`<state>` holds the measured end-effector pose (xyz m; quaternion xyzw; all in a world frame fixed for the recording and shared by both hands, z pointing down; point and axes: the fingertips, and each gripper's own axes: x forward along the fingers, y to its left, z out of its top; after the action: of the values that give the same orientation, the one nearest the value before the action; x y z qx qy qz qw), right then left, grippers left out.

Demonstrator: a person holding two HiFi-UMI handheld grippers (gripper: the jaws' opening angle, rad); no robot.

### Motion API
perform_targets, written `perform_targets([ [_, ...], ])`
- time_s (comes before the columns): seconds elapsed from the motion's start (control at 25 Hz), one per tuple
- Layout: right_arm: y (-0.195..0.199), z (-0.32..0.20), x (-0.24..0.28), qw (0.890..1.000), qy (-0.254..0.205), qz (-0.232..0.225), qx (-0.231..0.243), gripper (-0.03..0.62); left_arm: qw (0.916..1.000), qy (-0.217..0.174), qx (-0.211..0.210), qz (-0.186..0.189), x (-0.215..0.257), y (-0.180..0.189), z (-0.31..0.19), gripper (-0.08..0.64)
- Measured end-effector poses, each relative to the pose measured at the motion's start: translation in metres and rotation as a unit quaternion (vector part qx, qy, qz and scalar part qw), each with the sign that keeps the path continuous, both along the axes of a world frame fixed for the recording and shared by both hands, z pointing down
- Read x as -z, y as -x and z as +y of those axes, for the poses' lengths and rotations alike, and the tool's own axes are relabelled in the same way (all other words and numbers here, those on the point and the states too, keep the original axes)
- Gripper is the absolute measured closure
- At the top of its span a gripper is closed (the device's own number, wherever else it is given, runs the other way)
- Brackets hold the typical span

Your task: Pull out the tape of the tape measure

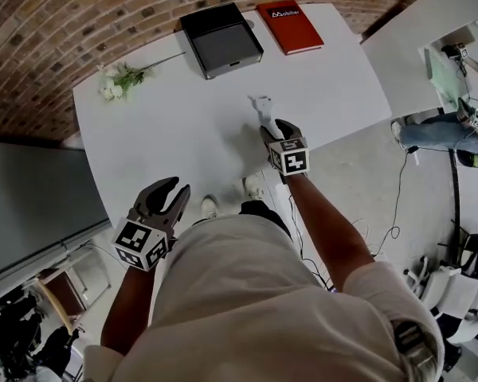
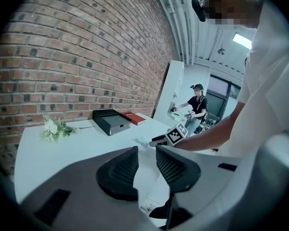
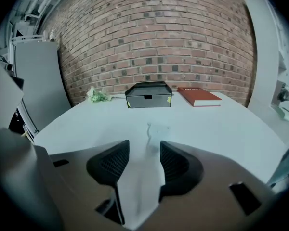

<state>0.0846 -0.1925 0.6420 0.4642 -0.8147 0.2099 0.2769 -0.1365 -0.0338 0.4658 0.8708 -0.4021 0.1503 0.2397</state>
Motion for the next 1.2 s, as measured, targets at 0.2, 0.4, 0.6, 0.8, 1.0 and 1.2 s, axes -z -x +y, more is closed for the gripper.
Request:
perform_targets([
  [0.2,-0.001,-0.019,-0.012,1.0,0.005,0.003,0.007,0.4,0.9999,0.005,0.01,-0.008,0.0,-0.016,-0.006,0.448],
  [0.4,0.0,-0.029,-0.031,1.0,0.02,0.006,0.003,0.4,0.9994,0.011,0.03,-0.012,-0.002,-0.023,-0.013,0.448],
  [0.6,-0.002,-0.041,-0.04,0.999,0.03,0.013,-0.007,0.4,0.9991,0.011,0.036,-0.019,0.0,-0.036,-0.019,0.448],
  [0.8,-0.005,-0.047,-0.05,0.999,0.036,0.025,-0.008,0.4,0.9985,0.012,0.049,-0.024,0.0,-0.042,-0.022,0.448],
  [1.0,-0.008,-0.051,-0.052,0.999,0.027,0.032,-0.001,0.428,0.9973,0.015,0.066,-0.029,-0.003,-0.037,-0.023,0.448],
  [1.2,-0.007,-0.05,-0.052,0.999,0.024,0.037,0.024,0.443,0.9964,0.014,0.079,-0.03,-0.004,-0.037,-0.025,0.448],
])
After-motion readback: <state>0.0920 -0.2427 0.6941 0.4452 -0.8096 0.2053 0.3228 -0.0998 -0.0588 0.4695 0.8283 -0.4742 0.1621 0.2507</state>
